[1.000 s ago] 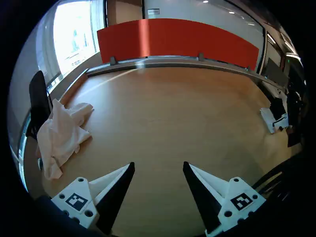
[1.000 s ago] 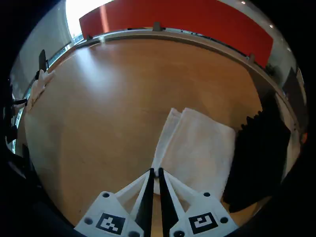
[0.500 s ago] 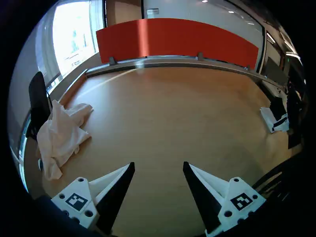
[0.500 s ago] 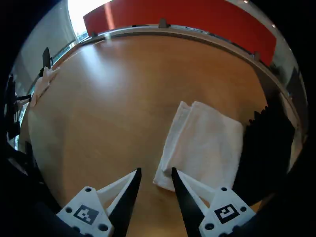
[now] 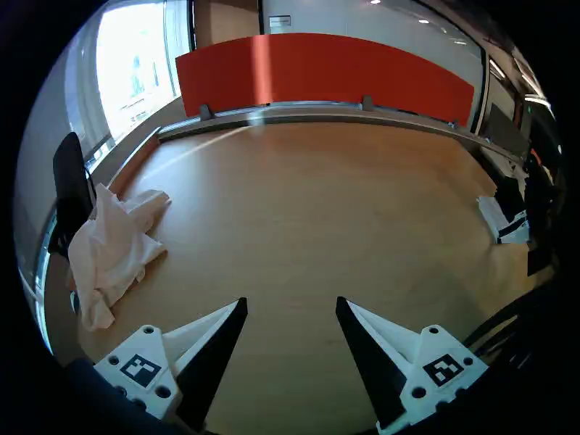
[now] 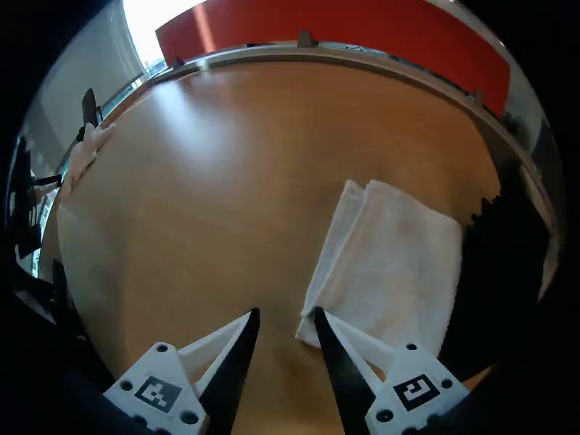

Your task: Fold towel

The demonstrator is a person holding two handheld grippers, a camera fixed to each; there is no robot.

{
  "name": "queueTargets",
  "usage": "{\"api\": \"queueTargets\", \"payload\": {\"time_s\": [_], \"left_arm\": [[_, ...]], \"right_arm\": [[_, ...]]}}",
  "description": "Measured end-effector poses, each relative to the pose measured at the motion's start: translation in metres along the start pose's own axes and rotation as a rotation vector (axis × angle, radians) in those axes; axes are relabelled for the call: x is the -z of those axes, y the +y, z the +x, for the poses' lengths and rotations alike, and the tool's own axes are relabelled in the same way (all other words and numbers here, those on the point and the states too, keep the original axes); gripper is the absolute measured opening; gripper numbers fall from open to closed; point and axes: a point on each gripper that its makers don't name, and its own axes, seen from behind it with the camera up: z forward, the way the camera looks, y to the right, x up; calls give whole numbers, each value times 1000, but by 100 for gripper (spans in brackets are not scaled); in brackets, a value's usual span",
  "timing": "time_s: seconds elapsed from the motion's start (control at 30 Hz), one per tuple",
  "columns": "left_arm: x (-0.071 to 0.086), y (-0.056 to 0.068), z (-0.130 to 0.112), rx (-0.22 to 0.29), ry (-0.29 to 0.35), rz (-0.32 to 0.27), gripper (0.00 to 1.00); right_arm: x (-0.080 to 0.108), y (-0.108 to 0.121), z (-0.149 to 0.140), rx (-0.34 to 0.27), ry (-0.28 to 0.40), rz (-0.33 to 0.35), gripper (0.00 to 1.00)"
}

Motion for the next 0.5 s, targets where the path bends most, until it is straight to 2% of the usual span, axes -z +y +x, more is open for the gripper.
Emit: {"api": "queueTargets", "payload": {"time_s": [0.4,0.43,0.5], "left_arm": [[-1,-3,3,-2,3,6,90],[-1,-3,3,-1,4,6,90],[-1,-3,4,0,5,7,91]], "right_arm": [[6,-1,7,-5,28,0,59],[8,-1,8,-7,34,-2,63],[9,0,11,-11,46,-6,78]]}}
